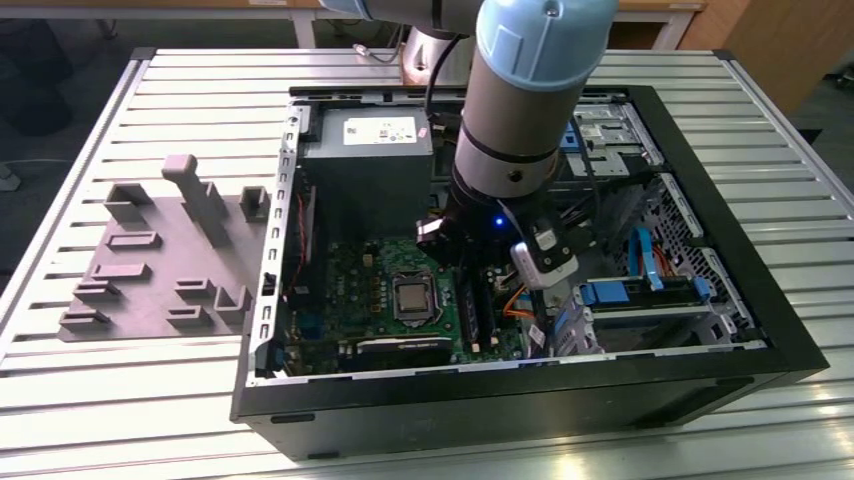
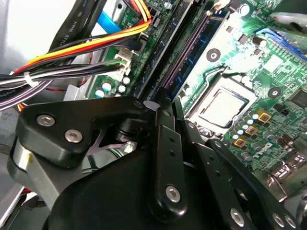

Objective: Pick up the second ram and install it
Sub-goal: 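Insert the second ram into the second slot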

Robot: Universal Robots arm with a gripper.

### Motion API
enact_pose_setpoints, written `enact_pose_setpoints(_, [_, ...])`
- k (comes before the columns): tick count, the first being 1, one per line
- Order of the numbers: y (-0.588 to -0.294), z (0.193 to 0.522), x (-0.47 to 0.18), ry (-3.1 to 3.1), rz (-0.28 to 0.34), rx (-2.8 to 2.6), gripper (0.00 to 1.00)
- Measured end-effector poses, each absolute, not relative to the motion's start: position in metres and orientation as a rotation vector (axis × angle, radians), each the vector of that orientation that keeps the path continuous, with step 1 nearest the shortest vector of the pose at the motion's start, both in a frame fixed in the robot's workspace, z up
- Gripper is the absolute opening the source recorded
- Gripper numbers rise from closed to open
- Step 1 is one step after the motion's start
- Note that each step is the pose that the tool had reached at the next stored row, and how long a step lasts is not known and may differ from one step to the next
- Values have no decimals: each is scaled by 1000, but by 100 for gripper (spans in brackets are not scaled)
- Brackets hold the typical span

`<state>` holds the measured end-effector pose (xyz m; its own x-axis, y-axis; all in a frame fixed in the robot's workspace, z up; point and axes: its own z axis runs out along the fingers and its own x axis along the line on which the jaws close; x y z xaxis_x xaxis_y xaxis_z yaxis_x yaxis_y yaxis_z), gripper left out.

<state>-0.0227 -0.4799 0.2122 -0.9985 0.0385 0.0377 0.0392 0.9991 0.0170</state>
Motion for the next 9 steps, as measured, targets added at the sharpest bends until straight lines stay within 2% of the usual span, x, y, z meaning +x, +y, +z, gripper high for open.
enact_pose_setpoints(9, [-480, 211, -22, -3103, -28, -95, 14])
